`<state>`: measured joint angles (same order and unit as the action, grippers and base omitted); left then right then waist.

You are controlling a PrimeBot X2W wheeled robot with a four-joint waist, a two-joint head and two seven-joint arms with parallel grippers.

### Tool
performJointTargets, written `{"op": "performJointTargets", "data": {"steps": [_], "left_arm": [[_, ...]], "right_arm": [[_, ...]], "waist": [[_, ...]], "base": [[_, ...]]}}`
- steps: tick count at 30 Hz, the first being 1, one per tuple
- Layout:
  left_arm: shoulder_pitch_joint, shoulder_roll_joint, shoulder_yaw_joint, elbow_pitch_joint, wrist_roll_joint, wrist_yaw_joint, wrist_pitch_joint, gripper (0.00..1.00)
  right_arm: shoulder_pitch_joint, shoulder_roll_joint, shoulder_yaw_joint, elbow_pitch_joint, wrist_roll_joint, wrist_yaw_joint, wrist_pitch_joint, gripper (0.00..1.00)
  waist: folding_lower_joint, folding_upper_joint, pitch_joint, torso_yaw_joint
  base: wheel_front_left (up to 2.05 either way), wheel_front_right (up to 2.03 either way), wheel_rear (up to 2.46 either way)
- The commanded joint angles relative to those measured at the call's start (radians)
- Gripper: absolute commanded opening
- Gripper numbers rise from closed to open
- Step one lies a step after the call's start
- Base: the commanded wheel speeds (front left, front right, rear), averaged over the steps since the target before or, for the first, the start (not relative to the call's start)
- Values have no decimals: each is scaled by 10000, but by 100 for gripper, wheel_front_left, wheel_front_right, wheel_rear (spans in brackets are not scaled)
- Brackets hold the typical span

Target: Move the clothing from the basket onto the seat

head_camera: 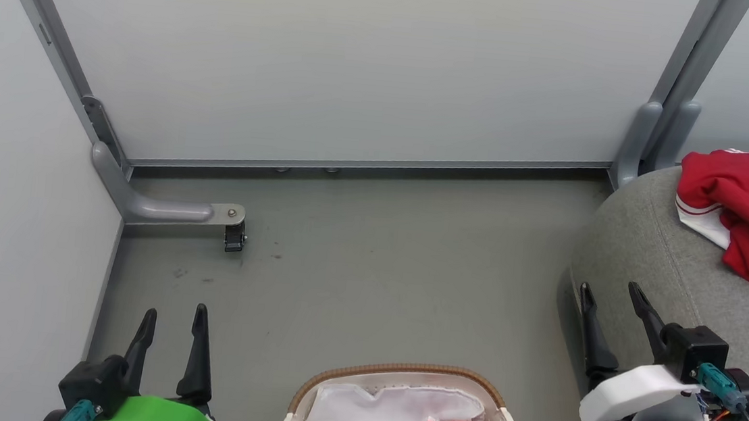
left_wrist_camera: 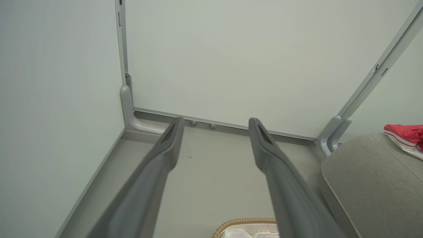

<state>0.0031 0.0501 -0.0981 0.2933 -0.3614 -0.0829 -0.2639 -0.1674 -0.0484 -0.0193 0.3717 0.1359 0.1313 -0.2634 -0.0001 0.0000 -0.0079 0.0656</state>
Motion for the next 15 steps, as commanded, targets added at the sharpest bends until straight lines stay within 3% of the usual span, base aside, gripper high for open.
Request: {"op": "performJointTargets", "data": {"steps": [1,15], "left_arm": [[114,7,4,21,-29,40,-6,100],[-40,8,-80,266,68,-37,-8,100]], "right_arm": [[192,-38,-41,-73,53,-10,-21,100],[153,-38,170,-45,-197,-10,-21,100]], "waist": [[1,0,-30,-18],[1,0,15,-112]], "base": [[0,0,0],[0,0,0]]}}
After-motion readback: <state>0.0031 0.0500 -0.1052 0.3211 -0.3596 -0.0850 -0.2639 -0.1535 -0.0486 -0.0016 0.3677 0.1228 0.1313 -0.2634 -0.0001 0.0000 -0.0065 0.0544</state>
